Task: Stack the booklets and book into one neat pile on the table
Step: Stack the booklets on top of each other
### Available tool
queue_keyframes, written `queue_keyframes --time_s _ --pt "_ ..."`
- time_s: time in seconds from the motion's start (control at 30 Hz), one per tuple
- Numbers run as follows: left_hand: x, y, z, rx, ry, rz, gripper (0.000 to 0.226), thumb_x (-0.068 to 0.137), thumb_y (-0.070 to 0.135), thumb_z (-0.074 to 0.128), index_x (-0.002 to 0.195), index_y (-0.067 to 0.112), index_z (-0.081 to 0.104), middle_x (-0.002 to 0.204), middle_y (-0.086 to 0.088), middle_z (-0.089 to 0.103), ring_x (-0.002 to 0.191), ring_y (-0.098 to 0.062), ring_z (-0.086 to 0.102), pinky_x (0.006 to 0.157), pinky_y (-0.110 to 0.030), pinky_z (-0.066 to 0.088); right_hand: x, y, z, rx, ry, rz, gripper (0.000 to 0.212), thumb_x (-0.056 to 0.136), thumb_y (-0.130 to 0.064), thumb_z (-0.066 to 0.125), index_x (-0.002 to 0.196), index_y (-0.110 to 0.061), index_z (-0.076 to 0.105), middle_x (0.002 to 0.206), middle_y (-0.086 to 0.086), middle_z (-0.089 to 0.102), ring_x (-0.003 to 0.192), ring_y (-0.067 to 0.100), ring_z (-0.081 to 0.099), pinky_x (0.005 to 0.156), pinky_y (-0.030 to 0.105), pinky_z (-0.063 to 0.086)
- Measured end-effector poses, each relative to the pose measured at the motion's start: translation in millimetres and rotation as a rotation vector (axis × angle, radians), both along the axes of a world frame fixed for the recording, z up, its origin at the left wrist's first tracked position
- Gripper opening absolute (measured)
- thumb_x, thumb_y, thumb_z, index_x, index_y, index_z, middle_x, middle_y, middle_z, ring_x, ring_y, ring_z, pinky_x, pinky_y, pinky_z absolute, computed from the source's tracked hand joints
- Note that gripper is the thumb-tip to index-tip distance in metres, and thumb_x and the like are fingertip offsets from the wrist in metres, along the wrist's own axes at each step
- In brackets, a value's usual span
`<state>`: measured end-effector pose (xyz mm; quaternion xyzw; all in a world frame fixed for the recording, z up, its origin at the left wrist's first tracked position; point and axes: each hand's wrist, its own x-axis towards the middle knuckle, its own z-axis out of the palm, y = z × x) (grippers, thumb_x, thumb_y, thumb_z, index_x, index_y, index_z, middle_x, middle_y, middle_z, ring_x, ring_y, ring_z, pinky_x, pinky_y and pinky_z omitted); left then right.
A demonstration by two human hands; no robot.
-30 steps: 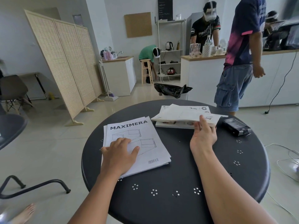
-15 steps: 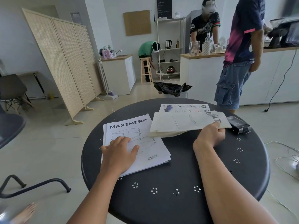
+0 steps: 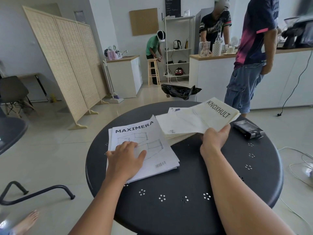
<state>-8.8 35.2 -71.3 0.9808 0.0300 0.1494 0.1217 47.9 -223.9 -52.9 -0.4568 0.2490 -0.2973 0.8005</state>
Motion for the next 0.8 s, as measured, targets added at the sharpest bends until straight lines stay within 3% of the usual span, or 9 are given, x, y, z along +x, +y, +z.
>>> queue_keyframes --time_s 0.13,0.2,0.27,0.37,0.43,0.5,0.6,0.7,0.8 --pt "-0.7 -1.4 1.4 -0.026 0.008 0.007 0.051 0.091 0.062 0.04 0.131 0.033 0.053 0.137 0.015 0.052 0.128 -0.013 0.047 0.105 -0.045 0.027 1.4 -7.5 2.5 0.187 -0.115 -0.032 0.069 0.078 0.014 0.036 0.13 -0.024 0.059 0.117 -0.008 0.072 0.106 0.016 0.071 0.09 0.038 0.06" --pt "-0.4 -1.3 1.7 -0.035 0.011 0.009 0.051 0.09 0.062 0.041 0.13 0.032 0.054 0.136 0.015 0.053 0.128 -0.013 0.047 0.105 -0.046 0.026 -0.9 -10.4 5.5 0.283 -0.139 0.072 0.065 0.085 0.018 0.038 0.13 -0.024 0.059 0.116 -0.008 0.07 0.106 0.016 0.07 0.079 0.029 0.059" --pt "-0.9 -1.2 2.0 -0.051 0.011 0.008 0.051 0.09 0.062 0.042 0.129 0.032 0.054 0.134 0.015 0.053 0.126 -0.013 0.047 0.105 -0.047 0.025 -3.6 -8.8 5.8 0.293 -0.163 0.215 0.061 0.09 0.019 0.041 0.132 -0.021 0.058 0.12 -0.003 0.07 0.113 0.022 0.068 0.085 0.034 0.059" --pt "-0.8 -0.4 3.7 -0.135 0.01 0.001 0.042 0.093 0.057 0.041 0.123 0.033 0.058 0.13 0.016 0.054 0.123 -0.011 0.049 0.104 -0.047 0.023 -4.0 -2.9 4.7 0.192 -0.143 0.353 0.046 0.095 0.012 0.049 0.129 -0.016 0.062 0.121 0.005 0.072 0.114 0.031 0.068 0.098 0.047 0.055" --pt "-1.7 3.4 5.7 -0.329 -0.051 -0.006 0.03 0.098 0.048 0.04 0.113 0.034 0.062 0.124 0.017 0.056 0.116 -0.008 0.051 0.104 -0.047 0.023 -6.0 1.4 6.1 0.11 -0.097 0.431 0.038 0.096 0.007 0.053 0.128 -0.011 0.064 0.121 0.01 0.072 0.111 0.034 0.069 0.098 0.052 0.055" --pt "-5.5 9.5 8.7 -0.61 -0.167 0.008 0.029 0.102 0.037 0.039 0.108 0.028 0.066 0.119 0.013 0.06 0.112 -0.01 0.053 0.103 -0.044 0.034 -8.6 6.2 6.6 0.012 -0.043 0.513 0.032 0.096 0.005 0.055 0.123 -0.009 0.067 0.117 0.015 0.073 0.108 0.037 0.071 0.095 0.055 0.056" --pt "-10.9 16.5 14.8 -0.906 -0.32 0.103 0.038 0.102 0.037 0.04 0.105 0.014 0.071 0.11 -0.001 0.066 0.103 -0.019 0.057 0.08 -0.029 0.04 -9.7 13.6 2.8 -0.151 0.038 0.617 0.023 0.096 0.002 0.059 0.108 -0.013 0.072 0.107 0.016 0.077 0.101 0.04 0.073 0.091 0.059 0.057" --pt "-12.8 19.0 17.1 -0.952 -0.34 0.192 0.044 0.101 0.039 0.039 0.103 0.013 0.073 0.109 -0.001 0.065 0.1 -0.017 0.055 0.084 -0.03 0.035 -9.1 16.6 0.8 -0.274 0.082 0.695 0.02 0.096 -0.001 0.062 0.105 -0.014 0.075 0.101 0.014 0.079 0.096 0.038 0.076 0.088 0.057 0.059" --pt "-9.4 22.0 14.4 -0.892 -0.267 0.205 0.039 0.094 0.041 0.053 0.097 0.006 0.071 0.106 -0.013 0.067 0.104 -0.03 0.061 0.086 -0.039 0.044 -6.4 16.5 0.3 -0.416 0.129 0.707 0.018 0.095 -0.008 0.067 0.11 -0.016 0.074 0.099 0.008 0.08 0.089 0.03 0.078 0.085 0.051 0.062"
